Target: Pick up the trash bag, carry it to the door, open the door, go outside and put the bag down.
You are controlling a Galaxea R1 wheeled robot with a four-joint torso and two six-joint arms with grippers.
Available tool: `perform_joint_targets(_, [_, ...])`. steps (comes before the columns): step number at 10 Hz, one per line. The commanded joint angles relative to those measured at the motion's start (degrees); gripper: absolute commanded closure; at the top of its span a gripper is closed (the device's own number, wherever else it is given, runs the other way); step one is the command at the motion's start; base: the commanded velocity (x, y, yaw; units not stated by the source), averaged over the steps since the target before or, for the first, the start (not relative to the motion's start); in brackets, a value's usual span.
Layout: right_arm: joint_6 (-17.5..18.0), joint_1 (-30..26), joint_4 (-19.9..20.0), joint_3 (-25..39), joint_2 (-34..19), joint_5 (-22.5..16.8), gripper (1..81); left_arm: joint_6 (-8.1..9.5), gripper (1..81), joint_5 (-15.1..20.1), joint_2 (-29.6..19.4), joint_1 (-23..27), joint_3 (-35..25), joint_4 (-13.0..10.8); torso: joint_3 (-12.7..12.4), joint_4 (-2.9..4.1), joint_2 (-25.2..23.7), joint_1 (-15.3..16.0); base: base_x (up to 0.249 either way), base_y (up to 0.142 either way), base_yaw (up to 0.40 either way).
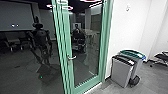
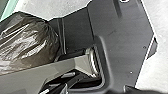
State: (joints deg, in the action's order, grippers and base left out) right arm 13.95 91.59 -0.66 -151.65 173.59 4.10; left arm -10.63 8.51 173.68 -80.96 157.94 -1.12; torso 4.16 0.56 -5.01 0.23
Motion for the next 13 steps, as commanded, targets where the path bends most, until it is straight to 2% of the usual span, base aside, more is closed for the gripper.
perform_joint_targets(1, [-0.3, -2.3, -0.6, 0.5, 0.6, -3.0, 1.0, -0.27, 81.1, 3.1, -0.3, 3.7, 0.2, -0.3, 0.0, 0.0, 0.0, 0.0, 0.169, 0.0, 0.0])
perform_joint_targets(10, [-0.3, -2.2, -0.5, 0.5, 0.6, -3.0, 1.0, -0.35, 81.1, 3.0, -0.4, 3.7, 0.2, -0.2, 0.0, 0.0, 0.0, 0.0, 0.168, 0.0, 0.0])
perform_joint_targets(11, [-0.3, -2.4, -0.5, 0.5, 0.6, -3.0, 1.0, -0.36, 81.1, 1.6, -0.7, 3.0, 0.2, -0.2, 0.0, 0.0, 0.0, 0.0, 0.164, 0.0, 0.0])
perform_joint_targets(12, [-0.3, -2.4, -0.6, 0.5, 0.6, -3.0, 1.0, -0.97, 81.1, -1.2, -0.7, 2.5, 0.2, -0.4, 0.0, 0.0, 0.0, 0.0, 0.163, 0.0, 0.0])
perform_joint_targets(13, [-0.3, -2.5, -0.5, 0.5, 0.6, -3.0, 1.0, -1.15, 81.1, -1.6, -0.7, 2.5, 0.2, -0.4, 0.0, 0.0, 0.0, 0.0, 0.164, 0.0, 0.0])
